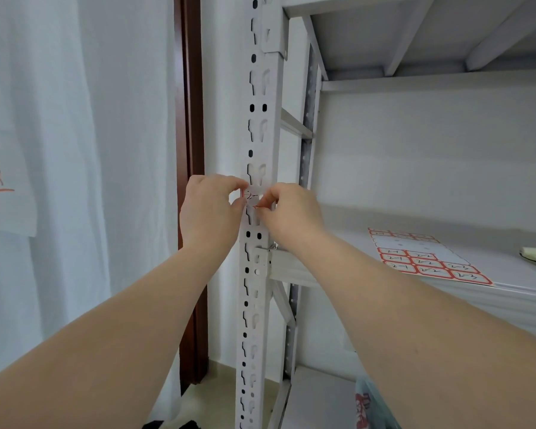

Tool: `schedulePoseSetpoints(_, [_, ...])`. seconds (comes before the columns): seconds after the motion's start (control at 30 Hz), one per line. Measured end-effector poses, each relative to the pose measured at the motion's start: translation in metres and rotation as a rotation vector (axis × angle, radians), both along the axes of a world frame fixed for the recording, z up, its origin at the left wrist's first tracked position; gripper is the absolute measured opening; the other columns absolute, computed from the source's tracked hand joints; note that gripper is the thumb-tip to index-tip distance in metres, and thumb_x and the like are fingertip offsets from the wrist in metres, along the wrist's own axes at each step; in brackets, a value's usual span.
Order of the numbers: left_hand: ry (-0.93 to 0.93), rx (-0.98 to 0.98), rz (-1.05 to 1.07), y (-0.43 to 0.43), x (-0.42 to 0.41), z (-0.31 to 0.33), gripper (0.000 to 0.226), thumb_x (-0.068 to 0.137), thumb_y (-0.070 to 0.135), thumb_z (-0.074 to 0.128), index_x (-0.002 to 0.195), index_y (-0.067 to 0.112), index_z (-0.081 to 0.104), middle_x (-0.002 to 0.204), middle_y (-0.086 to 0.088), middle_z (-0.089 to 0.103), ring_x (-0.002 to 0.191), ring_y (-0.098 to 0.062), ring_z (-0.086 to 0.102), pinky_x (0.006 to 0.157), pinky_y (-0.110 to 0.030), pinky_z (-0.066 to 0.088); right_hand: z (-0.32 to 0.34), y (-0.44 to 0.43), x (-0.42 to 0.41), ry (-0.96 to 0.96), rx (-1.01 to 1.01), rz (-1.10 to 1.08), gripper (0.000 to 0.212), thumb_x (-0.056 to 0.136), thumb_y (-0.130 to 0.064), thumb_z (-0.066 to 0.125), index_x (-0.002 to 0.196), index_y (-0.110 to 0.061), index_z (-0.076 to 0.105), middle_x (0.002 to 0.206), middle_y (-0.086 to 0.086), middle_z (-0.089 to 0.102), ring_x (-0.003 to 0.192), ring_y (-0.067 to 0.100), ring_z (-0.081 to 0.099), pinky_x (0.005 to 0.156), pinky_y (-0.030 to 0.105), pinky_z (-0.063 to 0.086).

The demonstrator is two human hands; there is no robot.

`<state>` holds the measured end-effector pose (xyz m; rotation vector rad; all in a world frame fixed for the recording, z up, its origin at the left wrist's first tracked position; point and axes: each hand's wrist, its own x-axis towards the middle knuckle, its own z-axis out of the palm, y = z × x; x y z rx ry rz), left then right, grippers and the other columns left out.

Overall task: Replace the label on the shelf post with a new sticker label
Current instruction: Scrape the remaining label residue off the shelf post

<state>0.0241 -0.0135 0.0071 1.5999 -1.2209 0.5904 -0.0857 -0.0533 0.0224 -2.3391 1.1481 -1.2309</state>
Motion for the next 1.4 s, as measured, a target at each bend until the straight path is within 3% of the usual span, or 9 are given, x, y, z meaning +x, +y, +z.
schedulePoseSetpoints(0.23, [-0.102, 0.043, 0.027, -0.003, 0.006, -0.006, 0.016, 0.090, 0.023, 0.057, 0.100, 0.021, 0.070, 0.109, 0.007, 0.065, 0.114, -0.017, 0.044, 0.077, -0.022, 0.034, 0.001, 0.001, 0.000, 0.014, -0.012, -0.009, 0.012, 0.086, -0.018, 0.058, 0.090, -0.017, 0.069, 0.099, 0.003, 0.068, 0.086, 0.023, 0.057, 0.070, 0.025, 0.043])
schedulePoseSetpoints(0.43, [0.009, 0.002, -0.061, -0.003, 0.005, -0.004, 0.015, 0.085, 0.033, 0.064, 0.095, 0.025, 0.069, 0.099, 0.012, 0.066, 0.110, -0.017, 0.047, 0.076, -0.021, 0.030, 0.003, 0.001, -0.001, 0.038, -0.008, 0.010, 0.011, 0.087, -0.020, 0.056, 0.086, -0.018, 0.067, 0.097, 0.004, 0.067, 0.085, 0.023, 0.058, 0.068, 0.025, 0.041])
schedulePoseSetpoints(0.57, [0.134, -0.011, -0.119, -0.006, 0.002, 0.002, 0.014, 0.080, 0.038, 0.066, 0.084, 0.025, 0.068, 0.086, 0.013, 0.064, 0.103, -0.018, 0.055, 0.074, -0.029, 0.043, 0.004, 0.001, -0.003, 0.052, -0.010, 0.022, 0.011, 0.087, -0.020, 0.055, 0.079, -0.022, 0.063, 0.097, 0.003, 0.068, 0.084, 0.022, 0.057, 0.069, 0.026, 0.042])
schedulePoseSetpoints(0.8, [0.143, 0.018, -0.115, -0.007, 0.002, 0.004, 0.013, 0.081, 0.038, 0.065, 0.082, 0.026, 0.068, 0.088, 0.009, 0.067, 0.104, -0.019, 0.056, 0.075, -0.031, 0.045, 0.005, -0.003, -0.004, 0.053, 0.004, 0.033, 0.011, 0.087, -0.022, 0.056, 0.083, -0.021, 0.066, 0.091, 0.001, 0.064, 0.083, 0.021, 0.056, 0.068, 0.025, 0.041])
schedulePoseSetpoints(1.03, [-0.009, 0.112, 0.017, -0.004, -0.003, 0.007, 0.023, 0.089, 0.039, 0.056, 0.096, 0.021, 0.069, 0.098, 0.000, 0.065, 0.110, -0.019, 0.044, 0.072, -0.034, 0.045, 0.004, -0.004, -0.005, 0.055, -0.013, 0.039, 0.013, 0.086, -0.020, 0.055, 0.086, -0.018, 0.069, 0.085, -0.003, 0.059, 0.080, 0.018, 0.052, 0.067, 0.024, 0.037])
schedulePoseSetpoints(1.2, [-0.169, 0.145, 0.062, 0.000, -0.005, 0.011, 0.020, 0.090, 0.035, 0.057, 0.091, 0.018, 0.069, 0.108, 0.004, 0.058, 0.114, -0.021, 0.040, 0.069, -0.036, 0.047, 0.004, -0.003, -0.007, 0.057, -0.013, 0.050, 0.013, 0.086, -0.017, 0.055, 0.082, -0.018, 0.068, 0.095, 0.001, 0.069, 0.090, 0.022, 0.060, 0.072, 0.027, 0.046])
schedulePoseSetpoints(1.4, [-0.192, 0.151, 0.064, -0.002, -0.005, 0.012, 0.022, 0.092, 0.032, 0.053, 0.090, 0.016, 0.068, 0.106, 0.003, 0.059, 0.107, -0.020, 0.045, 0.067, -0.035, 0.046, 0.004, -0.004, -0.007, 0.063, -0.013, 0.064, 0.014, 0.085, -0.016, 0.056, 0.074, -0.023, 0.061, 0.096, 0.001, 0.070, 0.094, 0.021, 0.061, 0.080, 0.031, 0.050])
